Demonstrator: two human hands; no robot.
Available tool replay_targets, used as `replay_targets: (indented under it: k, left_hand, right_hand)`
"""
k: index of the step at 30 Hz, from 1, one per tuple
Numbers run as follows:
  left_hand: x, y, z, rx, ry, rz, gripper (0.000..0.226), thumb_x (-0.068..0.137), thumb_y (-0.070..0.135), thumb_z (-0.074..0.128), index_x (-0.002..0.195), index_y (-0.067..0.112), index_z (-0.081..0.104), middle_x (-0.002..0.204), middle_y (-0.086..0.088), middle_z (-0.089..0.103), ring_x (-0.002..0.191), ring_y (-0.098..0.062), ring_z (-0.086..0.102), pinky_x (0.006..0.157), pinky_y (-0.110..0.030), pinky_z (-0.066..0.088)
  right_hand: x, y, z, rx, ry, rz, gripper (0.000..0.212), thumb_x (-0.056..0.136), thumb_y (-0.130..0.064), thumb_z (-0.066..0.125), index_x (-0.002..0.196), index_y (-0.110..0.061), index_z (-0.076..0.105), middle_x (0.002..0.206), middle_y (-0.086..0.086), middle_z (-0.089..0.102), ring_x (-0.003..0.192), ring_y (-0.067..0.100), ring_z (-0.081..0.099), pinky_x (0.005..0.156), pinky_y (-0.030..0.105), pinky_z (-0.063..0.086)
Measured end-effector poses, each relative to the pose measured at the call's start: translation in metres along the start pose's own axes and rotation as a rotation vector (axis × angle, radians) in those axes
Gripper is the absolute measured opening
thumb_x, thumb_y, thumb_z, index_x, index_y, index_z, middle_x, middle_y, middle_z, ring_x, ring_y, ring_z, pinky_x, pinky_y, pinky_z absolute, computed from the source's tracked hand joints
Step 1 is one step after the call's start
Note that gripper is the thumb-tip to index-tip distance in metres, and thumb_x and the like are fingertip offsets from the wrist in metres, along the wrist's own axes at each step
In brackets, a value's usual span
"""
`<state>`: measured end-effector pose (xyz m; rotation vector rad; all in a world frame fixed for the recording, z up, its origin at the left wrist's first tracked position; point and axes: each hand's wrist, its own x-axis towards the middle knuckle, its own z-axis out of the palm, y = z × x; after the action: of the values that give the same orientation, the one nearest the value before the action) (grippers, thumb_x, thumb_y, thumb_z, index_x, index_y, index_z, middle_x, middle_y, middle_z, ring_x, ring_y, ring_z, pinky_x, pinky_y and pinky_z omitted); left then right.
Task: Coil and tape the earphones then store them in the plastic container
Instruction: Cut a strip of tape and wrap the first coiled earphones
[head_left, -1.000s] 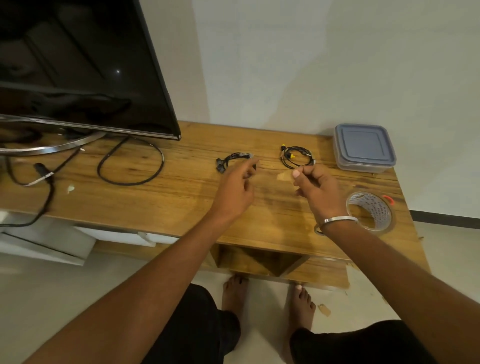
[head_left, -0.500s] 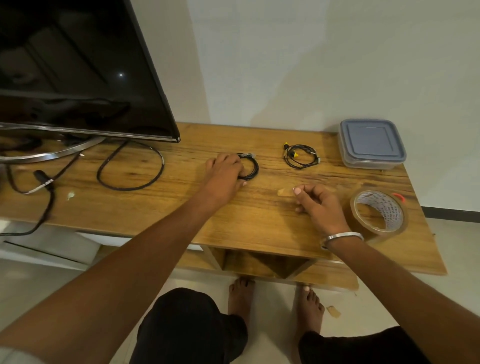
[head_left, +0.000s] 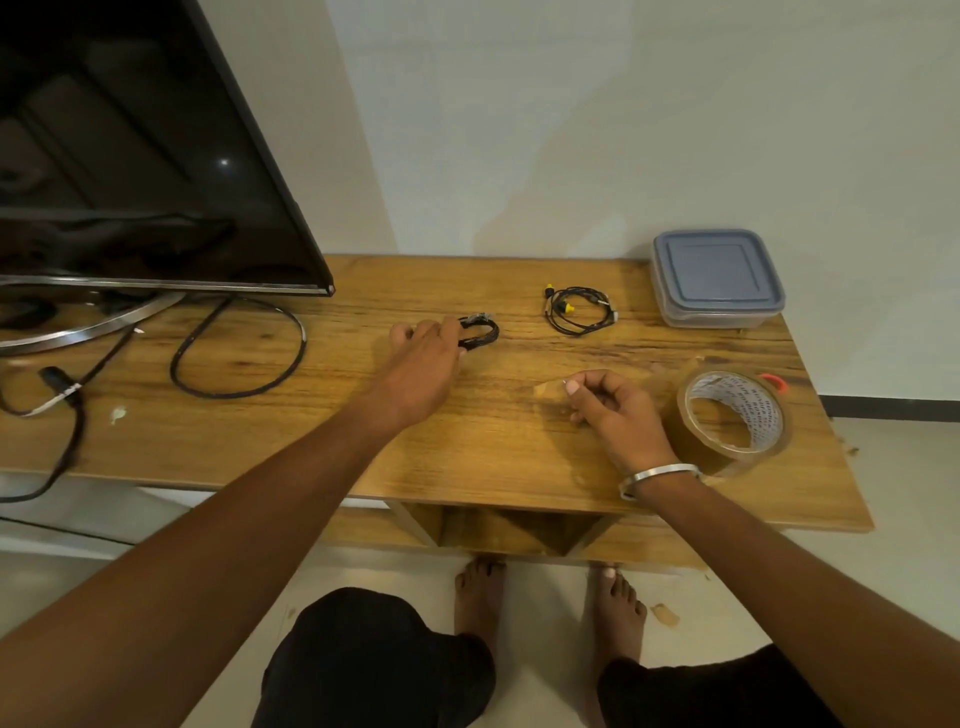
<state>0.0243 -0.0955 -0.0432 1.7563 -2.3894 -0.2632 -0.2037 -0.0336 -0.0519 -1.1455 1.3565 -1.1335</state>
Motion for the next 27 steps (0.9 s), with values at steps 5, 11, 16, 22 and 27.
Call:
replay_targets:
  k: [5,11,16,22,27]
  left_hand:
    - [-0.003,0.006,-0.014,-0.222,-0.046,0.062,0.006,0.104,0.018,0.033,0.107,0.016,0.039,0.087,-0.005,0.055,0.076,-0.019,0.046,0.074,-0.032,0.031]
    - [-0.01,0.023,-0.034,-0.488,-0.034,0.092,0.004,0.104,0.019,0.039,0.105,0.015,0.04,0.076,-0.006,0.05,0.064,-0.018,0.044,0.059,-0.035,0.034]
    - [-0.014,0.039,-0.045,-0.67,-0.078,0.094,0.005,0.104,0.022,0.04,0.102,0.019,0.043,0.076,-0.002,0.046,0.065,-0.016,0.044,0.062,-0.038,0.04]
    - [-0.018,0.055,-0.058,-0.728,-0.177,0.101,0.015,0.1,0.014,0.05,0.114,0.014,0.045,0.067,0.014,0.039,0.054,0.002,0.04,0.058,-0.021,0.035]
    - [-0.019,0.062,-0.061,-0.725,-0.134,0.097,0.009,0.102,0.018,0.047,0.11,0.016,0.047,0.068,0.014,0.046,0.052,0.002,0.042,0.057,-0.023,0.036]
  right_hand:
    - [-0.001,-0.007,-0.003,-0.065,-0.086,-0.013,0.004,0.089,-0.012,0.062,0.087,-0.015,0.062,0.076,-0.003,0.062,0.06,-0.001,0.058,0.061,0.014,0.049]
    - [0.0,-0.025,-0.003,-0.161,-0.096,-0.13,0.003,0.087,-0.017,0.065,0.09,-0.016,0.063,0.094,0.0,0.065,0.091,0.011,0.059,0.083,0.023,0.048]
    - [-0.001,-0.045,-0.003,-0.125,-0.098,-0.194,0.005,0.087,-0.015,0.065,0.087,-0.016,0.06,0.094,-0.005,0.065,0.097,0.01,0.06,0.079,0.009,0.047]
    - [-0.001,-0.057,-0.006,0.032,-0.186,-0.131,0.006,0.089,-0.013,0.062,0.093,-0.01,0.058,0.098,-0.001,0.065,0.093,0.015,0.064,0.084,0.039,0.056]
    - [-0.004,-0.061,-0.002,0.038,-0.187,-0.138,0.01,0.091,-0.01,0.059,0.098,-0.003,0.056,0.093,0.003,0.061,0.083,0.012,0.062,0.076,0.034,0.058]
